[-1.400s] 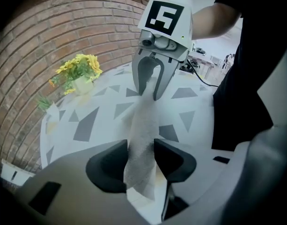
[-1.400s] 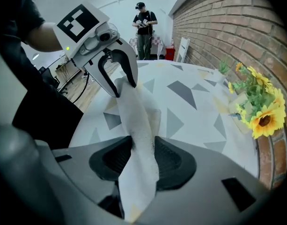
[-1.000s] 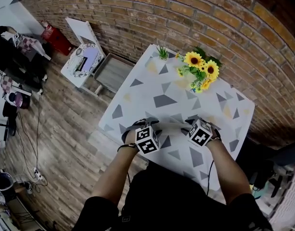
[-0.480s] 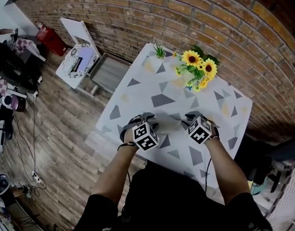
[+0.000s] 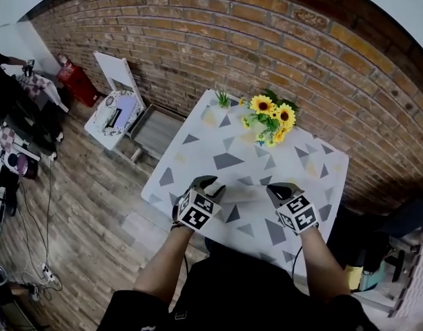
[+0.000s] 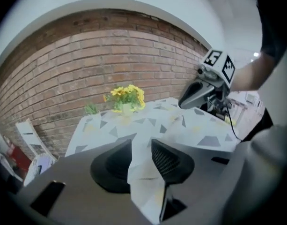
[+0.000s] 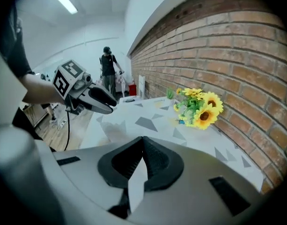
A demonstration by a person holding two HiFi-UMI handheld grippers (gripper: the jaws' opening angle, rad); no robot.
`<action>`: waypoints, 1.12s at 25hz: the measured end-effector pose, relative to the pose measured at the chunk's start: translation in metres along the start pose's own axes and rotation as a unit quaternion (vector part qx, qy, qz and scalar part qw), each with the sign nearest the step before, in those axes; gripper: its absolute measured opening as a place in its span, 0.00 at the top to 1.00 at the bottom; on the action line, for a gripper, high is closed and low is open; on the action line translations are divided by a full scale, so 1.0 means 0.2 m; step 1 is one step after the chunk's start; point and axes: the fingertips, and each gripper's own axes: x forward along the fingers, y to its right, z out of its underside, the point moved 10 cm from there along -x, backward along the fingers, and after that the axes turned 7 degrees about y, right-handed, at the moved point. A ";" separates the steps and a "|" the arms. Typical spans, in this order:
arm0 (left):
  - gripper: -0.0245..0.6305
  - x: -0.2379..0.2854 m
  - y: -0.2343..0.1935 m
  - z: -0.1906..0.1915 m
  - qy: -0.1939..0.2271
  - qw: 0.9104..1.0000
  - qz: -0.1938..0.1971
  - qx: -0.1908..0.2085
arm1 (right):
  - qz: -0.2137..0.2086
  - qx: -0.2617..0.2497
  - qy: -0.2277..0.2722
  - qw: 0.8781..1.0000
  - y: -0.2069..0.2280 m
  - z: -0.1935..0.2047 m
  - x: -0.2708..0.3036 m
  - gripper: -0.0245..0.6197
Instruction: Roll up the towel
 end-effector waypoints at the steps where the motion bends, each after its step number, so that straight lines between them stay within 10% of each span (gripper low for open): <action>1: 0.75 -0.04 0.01 -0.03 0.023 0.999 -0.007 -0.026 | 0.000 0.013 0.018 1.000 0.00 -0.01 -0.05 0.94; 14: 0.93 -0.52 0.50 -0.34 0.177 0.968 -0.120 -0.132 | 0.012 0.067 0.233 0.970 0.00 0.03 -0.72 0.94; 28: 0.93 -0.79 0.42 -0.47 0.230 0.948 -0.205 -0.079 | 0.010 0.007 0.283 0.959 0.01 -0.19 -0.84 0.94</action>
